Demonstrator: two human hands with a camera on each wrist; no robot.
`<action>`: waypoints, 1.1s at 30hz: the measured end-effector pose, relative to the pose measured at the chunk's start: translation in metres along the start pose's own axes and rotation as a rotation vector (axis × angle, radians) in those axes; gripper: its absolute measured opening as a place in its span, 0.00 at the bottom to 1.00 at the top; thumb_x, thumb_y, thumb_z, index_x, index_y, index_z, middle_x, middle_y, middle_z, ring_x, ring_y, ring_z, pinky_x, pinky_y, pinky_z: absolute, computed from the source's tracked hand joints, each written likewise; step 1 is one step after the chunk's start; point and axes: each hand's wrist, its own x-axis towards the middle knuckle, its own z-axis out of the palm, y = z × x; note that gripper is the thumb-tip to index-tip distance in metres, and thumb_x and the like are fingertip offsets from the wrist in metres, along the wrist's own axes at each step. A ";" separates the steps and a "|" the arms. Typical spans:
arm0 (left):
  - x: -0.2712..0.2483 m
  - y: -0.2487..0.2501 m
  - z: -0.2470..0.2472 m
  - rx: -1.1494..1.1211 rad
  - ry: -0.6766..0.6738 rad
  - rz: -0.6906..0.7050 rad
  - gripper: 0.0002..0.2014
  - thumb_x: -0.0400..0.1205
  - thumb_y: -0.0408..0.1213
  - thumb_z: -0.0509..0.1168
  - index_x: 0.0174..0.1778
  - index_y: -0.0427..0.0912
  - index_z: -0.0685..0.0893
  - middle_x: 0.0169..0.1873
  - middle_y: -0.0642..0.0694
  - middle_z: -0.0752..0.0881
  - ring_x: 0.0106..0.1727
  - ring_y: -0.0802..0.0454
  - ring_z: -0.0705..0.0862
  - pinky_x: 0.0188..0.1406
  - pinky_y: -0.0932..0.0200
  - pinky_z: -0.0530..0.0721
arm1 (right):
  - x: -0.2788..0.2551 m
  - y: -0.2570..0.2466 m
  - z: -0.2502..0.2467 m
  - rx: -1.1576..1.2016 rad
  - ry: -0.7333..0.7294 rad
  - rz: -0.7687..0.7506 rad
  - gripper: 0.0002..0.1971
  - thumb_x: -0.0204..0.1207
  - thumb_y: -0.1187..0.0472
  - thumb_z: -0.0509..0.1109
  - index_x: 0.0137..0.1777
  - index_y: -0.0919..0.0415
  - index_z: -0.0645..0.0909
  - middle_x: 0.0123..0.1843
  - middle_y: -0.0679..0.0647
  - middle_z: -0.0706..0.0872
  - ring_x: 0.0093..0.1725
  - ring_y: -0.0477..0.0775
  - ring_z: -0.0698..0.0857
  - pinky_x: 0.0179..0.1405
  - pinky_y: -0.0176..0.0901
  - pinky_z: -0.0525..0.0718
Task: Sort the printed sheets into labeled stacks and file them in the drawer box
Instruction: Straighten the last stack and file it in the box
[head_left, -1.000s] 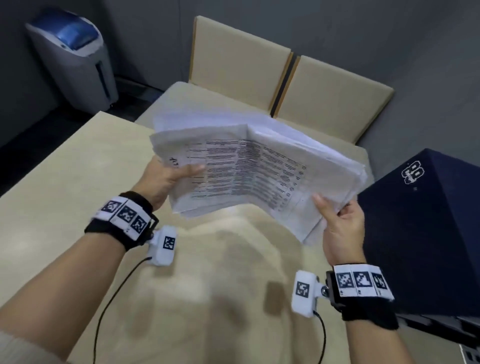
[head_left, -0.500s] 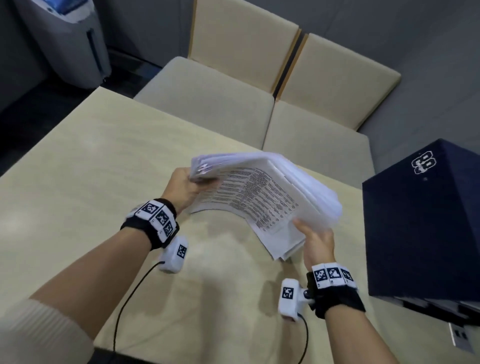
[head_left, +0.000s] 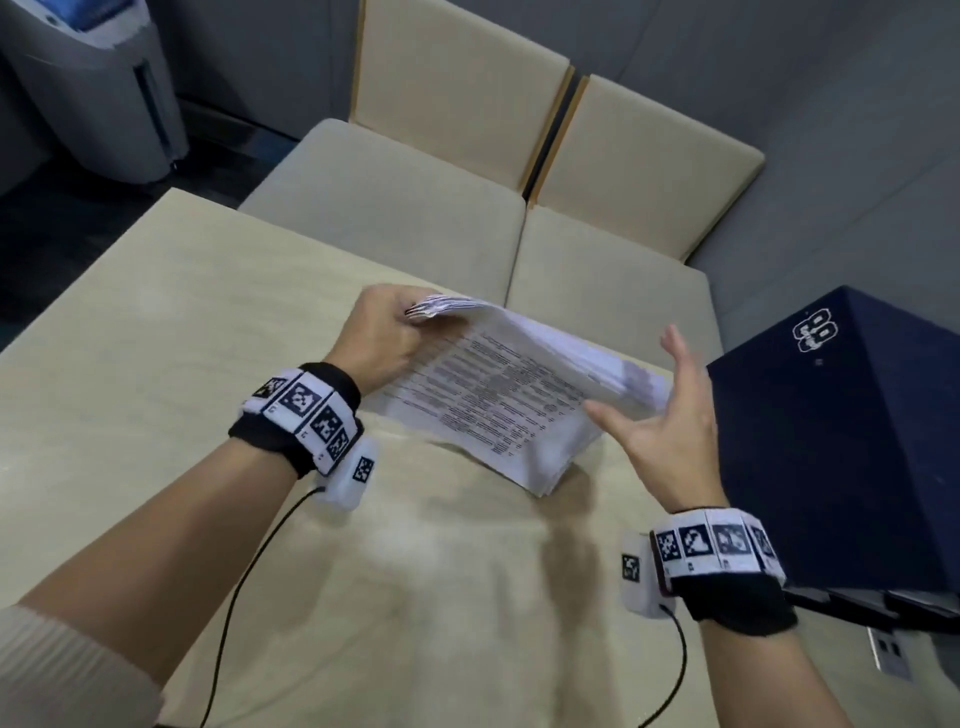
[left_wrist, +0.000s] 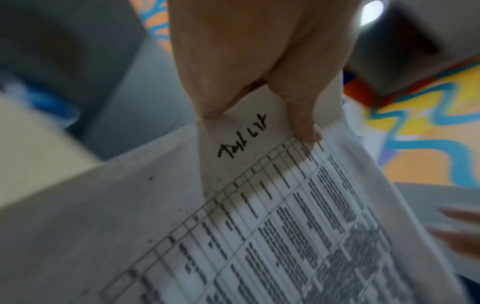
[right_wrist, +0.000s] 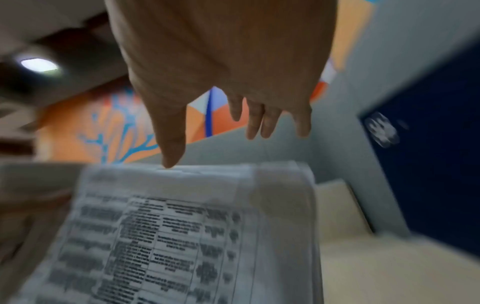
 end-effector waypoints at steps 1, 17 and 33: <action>0.005 0.016 -0.001 0.122 -0.043 0.085 0.09 0.77 0.47 0.76 0.48 0.48 0.94 0.41 0.50 0.93 0.45 0.49 0.91 0.46 0.48 0.88 | 0.006 -0.012 -0.004 -0.053 -0.041 -0.061 0.56 0.62 0.47 0.85 0.86 0.44 0.53 0.81 0.40 0.66 0.78 0.39 0.64 0.77 0.40 0.62; 0.038 0.071 -0.026 -0.245 0.171 -0.051 0.50 0.59 0.63 0.83 0.72 0.42 0.75 0.65 0.49 0.85 0.66 0.54 0.84 0.68 0.48 0.82 | 0.022 -0.072 -0.006 0.715 -0.143 0.065 0.12 0.76 0.54 0.76 0.52 0.62 0.88 0.56 0.63 0.91 0.60 0.67 0.87 0.65 0.65 0.83; 0.017 -0.017 0.009 -0.294 0.042 -0.190 0.16 0.81 0.17 0.61 0.39 0.37 0.90 0.37 0.52 0.92 0.40 0.59 0.90 0.43 0.63 0.87 | 0.009 0.003 0.097 0.635 -0.147 0.393 0.06 0.70 0.73 0.79 0.42 0.65 0.86 0.37 0.49 0.92 0.35 0.44 0.89 0.34 0.30 0.82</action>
